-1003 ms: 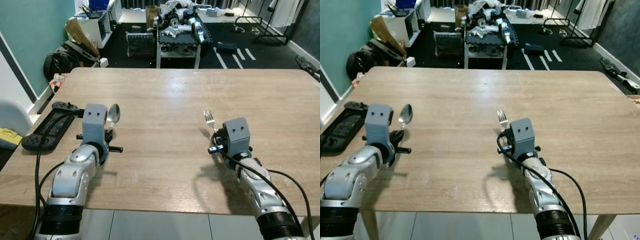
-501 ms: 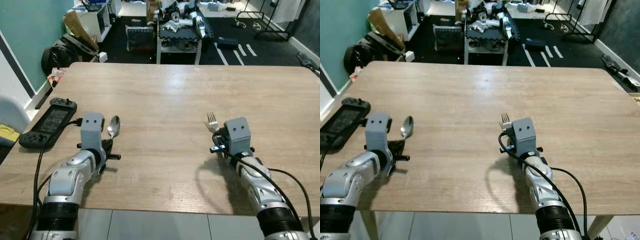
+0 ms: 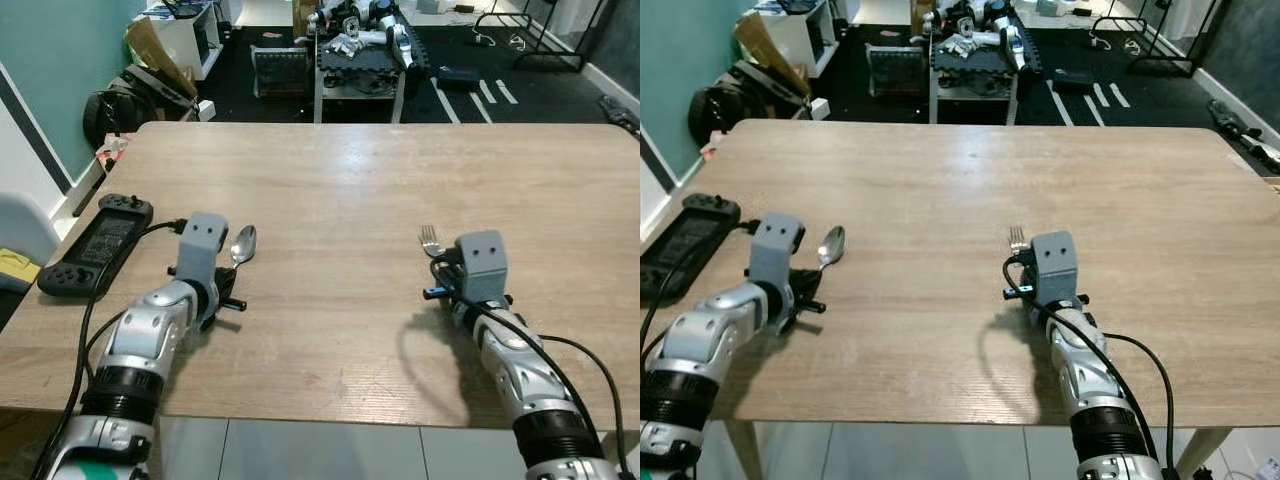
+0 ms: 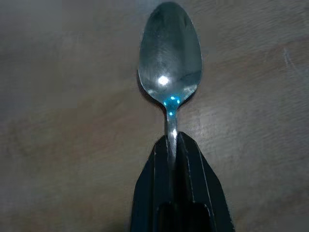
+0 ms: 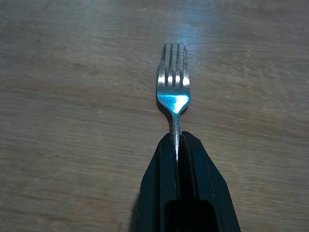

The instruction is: Setting the table

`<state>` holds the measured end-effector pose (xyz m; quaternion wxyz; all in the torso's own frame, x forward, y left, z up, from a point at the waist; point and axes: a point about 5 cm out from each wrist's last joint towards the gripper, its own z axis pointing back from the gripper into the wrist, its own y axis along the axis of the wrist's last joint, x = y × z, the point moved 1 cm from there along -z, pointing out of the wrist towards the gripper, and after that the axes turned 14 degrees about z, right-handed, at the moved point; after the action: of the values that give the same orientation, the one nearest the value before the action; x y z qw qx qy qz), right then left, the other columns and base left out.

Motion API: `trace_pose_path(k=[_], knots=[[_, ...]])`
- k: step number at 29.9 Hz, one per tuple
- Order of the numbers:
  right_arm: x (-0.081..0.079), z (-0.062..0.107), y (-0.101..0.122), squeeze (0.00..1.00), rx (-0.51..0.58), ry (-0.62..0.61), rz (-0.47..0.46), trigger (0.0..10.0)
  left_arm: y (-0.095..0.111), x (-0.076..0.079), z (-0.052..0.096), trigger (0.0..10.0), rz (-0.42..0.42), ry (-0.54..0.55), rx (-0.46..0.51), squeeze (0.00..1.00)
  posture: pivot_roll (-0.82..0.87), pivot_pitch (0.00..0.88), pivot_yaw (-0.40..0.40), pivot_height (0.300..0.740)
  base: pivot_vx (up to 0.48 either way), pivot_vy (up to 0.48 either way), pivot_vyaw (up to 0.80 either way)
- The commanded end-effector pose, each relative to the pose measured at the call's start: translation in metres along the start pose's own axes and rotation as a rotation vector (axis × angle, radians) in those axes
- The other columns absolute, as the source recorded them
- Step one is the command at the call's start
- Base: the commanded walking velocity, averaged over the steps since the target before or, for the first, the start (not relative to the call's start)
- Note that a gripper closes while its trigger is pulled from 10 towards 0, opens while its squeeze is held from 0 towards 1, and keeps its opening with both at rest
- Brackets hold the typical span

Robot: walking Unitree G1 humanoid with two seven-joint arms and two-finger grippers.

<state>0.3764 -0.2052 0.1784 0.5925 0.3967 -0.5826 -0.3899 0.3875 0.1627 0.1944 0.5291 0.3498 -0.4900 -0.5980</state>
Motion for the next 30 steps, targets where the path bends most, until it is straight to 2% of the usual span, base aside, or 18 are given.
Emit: trace_pose_path(k=[1, 6, 9, 15, 24, 26, 28, 30], knots=[[-0.007, 0.004, -0.016, 0.0, -0.049, 0.008, -0.028, 10.0, 0.005, -0.003, -0.001, 10.0, -0.051, 0.021, 0.019, 0.0, 0.03, 0.205, 0.161, 0.74, 0.0, 0.0, 0.0], [-0.009, 0.002, -0.007, 0.0, -0.009, -0.016, -0.048, 10.0, 0.017, 0.006, -0.003, 10.0, -0.056, -0.007, 0.053, 0.0, 0.04, 0.198, 0.196, 0.74, 0.0, 0.0, 0.0], [-0.007, 0.003, -0.006, 0.0, 0.005, -0.016, -0.026, 10.0, 0.023, 0.009, -0.008, 10.0, -0.051, -0.012, 0.069, 0.0, 0.02, 0.197, 0.213, 0.74, 0.0, 0.0, 0.0], [-0.004, 0.008, -0.006, 0.0, 0.013, -0.004, 0.007, 10.0, 0.023, 0.009, -0.014, 10.0, -0.034, 0.002, 0.072, 0.0, 0.0, 0.199, 0.216, 0.74, 0.0, 0.0, 0.0], [-0.001, 0.005, 0.0, 0.0, 0.037, -0.027, 0.017, 10.0, 0.005, -0.004, -0.018, 10.0, 0.112, 0.108, 0.027, 0.0, 0.01, 0.194, 0.21, 0.74, 0.0, 0.0, 0.0], [0.0, 0.005, 0.007, 0.0, 0.072, -0.038, 0.005, 10.0, 0.002, -0.004, -0.02, 10.0, 0.16, 0.113, 0.014, 0.0, 0.01, 0.194, 0.211, 0.74, 0.0, 0.0, 0.0], [0.001, 0.005, 0.009, 0.0, 0.088, -0.043, -0.002, 10.0, 0.001, -0.004, -0.021, 10.0, 0.176, 0.109, 0.009, 0.0, 0.01, 0.194, 0.211, 0.74, 0.0, 0.0, 0.0], [0.005, 0.007, 0.022, 0.0, 0.16, -0.068, -0.039, 10.0, 0.0, -0.001, -0.024, 10.0, 0.183, 0.106, 0.003, 0.0, 0.01, 0.194, 0.215, 0.74, 0.0, 0.0, 0.0]])
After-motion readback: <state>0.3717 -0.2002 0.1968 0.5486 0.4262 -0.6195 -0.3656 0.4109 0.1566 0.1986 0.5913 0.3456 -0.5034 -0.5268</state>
